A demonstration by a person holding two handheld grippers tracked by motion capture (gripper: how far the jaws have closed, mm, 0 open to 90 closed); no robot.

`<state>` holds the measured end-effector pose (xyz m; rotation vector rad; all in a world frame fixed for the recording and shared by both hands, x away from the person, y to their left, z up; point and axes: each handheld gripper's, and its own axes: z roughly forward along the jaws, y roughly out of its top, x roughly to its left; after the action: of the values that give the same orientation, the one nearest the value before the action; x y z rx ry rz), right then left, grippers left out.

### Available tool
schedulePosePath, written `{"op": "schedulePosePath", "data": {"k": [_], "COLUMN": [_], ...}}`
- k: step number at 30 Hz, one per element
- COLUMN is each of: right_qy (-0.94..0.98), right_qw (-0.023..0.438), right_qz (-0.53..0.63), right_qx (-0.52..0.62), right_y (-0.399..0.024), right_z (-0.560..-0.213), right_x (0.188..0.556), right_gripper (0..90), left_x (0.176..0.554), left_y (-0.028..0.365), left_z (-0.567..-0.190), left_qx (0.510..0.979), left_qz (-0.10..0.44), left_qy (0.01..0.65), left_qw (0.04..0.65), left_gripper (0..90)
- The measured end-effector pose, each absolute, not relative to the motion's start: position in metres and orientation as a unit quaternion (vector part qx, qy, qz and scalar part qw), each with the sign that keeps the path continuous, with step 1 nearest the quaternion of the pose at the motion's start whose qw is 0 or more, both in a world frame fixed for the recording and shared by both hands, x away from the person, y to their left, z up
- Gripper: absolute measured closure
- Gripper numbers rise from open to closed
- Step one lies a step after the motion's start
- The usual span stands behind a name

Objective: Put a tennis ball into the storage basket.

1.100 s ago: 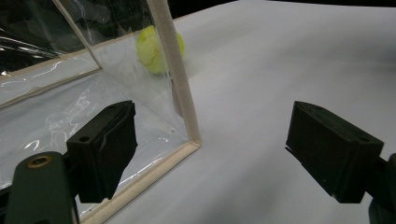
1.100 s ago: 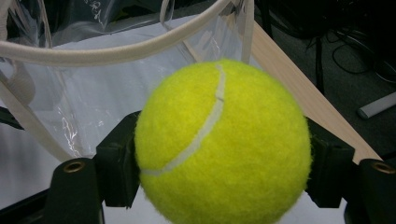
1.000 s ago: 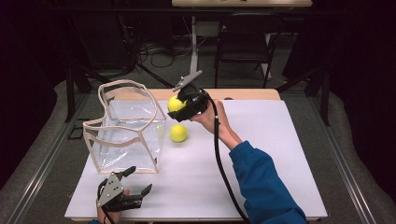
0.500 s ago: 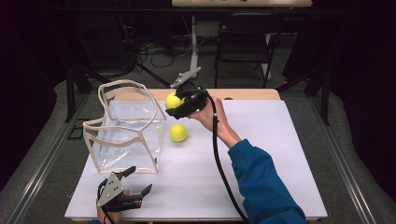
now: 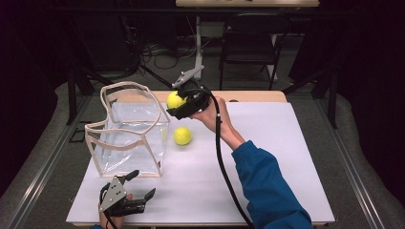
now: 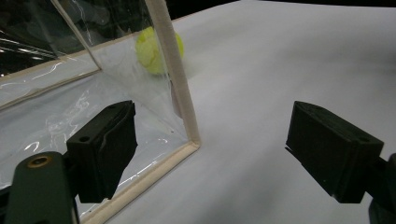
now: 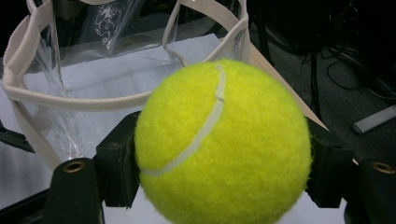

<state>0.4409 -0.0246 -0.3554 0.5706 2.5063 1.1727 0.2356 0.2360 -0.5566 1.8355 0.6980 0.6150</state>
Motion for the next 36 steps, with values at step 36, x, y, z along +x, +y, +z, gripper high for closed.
{"op": "schedulePosePath", "data": {"k": [36], "right_qy": [0.866], "right_qw": [0.167], "right_qz": [0.431], "right_qx": [0.192], "right_y": [-0.006], "right_z": [-0.341], "right_x": [0.442], "right_gripper": [26.6], "left_x": [0.235], "left_y": [0.236], "left_z": [-0.556], "left_qx": [0.764], "left_qz": [0.255], "left_qy": [0.288], "left_qw": [0.517], "left_gripper": [15.9]}}
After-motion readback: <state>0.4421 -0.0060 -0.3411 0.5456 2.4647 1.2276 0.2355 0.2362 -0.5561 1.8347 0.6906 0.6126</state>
